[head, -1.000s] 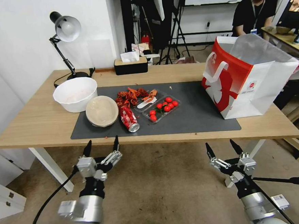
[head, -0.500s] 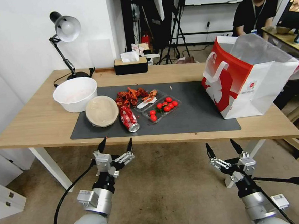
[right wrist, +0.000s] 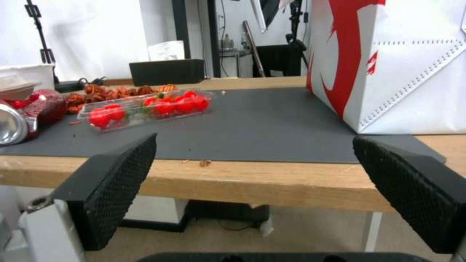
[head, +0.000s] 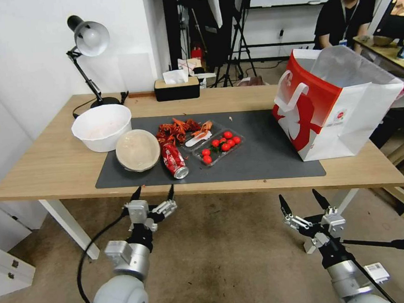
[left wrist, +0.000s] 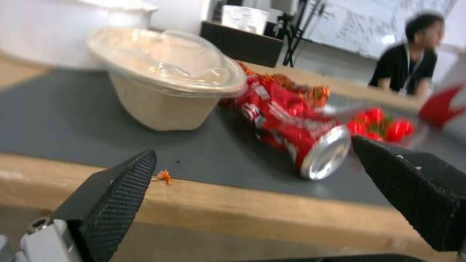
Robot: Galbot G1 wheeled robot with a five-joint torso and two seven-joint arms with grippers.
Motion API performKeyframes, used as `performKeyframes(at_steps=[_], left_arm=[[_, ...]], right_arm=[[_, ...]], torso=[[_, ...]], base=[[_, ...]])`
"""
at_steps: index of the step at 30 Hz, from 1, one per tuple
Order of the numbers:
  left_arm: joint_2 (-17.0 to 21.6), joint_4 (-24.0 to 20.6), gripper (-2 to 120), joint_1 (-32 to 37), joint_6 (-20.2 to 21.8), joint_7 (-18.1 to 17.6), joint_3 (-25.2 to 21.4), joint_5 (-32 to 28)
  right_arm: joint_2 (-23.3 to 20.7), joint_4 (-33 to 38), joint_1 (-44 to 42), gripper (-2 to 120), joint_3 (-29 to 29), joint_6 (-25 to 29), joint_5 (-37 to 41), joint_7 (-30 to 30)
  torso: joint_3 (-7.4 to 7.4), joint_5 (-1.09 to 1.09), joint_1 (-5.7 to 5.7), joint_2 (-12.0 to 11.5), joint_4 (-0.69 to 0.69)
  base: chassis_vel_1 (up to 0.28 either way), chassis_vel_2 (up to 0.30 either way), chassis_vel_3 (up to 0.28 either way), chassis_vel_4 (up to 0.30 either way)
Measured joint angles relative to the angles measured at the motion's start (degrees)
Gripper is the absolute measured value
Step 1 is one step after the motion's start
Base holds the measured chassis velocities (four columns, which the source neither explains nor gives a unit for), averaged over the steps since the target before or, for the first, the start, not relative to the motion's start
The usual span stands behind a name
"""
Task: Pick up the trash from the table and place it into the takeout bag.
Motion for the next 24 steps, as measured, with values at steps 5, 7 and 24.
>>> performKeyframes(at_steps=[5, 7, 24], left_arm=[[0.2, -1.5, 100, -2.1, 1.1, -2.2, -1.6, -11.1], [0.3, -1.6, 100, -2.5, 1.4, -2.8, -2.0, -13.7], [-0.1, -0.7, 100, -9.4, 5.1, -10.5, -4.2, -37.5]], right_arm=[[0.0, -0.2, 0.0, 100, 0.2, 0.0, -0.2, 0.1], [0.1, -0.3, 0.0, 100, 0.2, 0.1, -0.3, 0.1], [0.2, -0.1, -1.1, 100, 1.1, 1.2, -1.2, 0.2]], torso=[[0.00, 0.00, 0.00, 0.0, 0.00], [0.00, 0.00, 0.00, 0.0, 0.00], [0.00, 0.00, -0.01, 0.0, 0.00]], base=[[0.000, 0.000, 0.000, 0.000], [0.000, 0.000, 0.000, 0.000], [0.000, 0.000, 0.000, 0.000]])
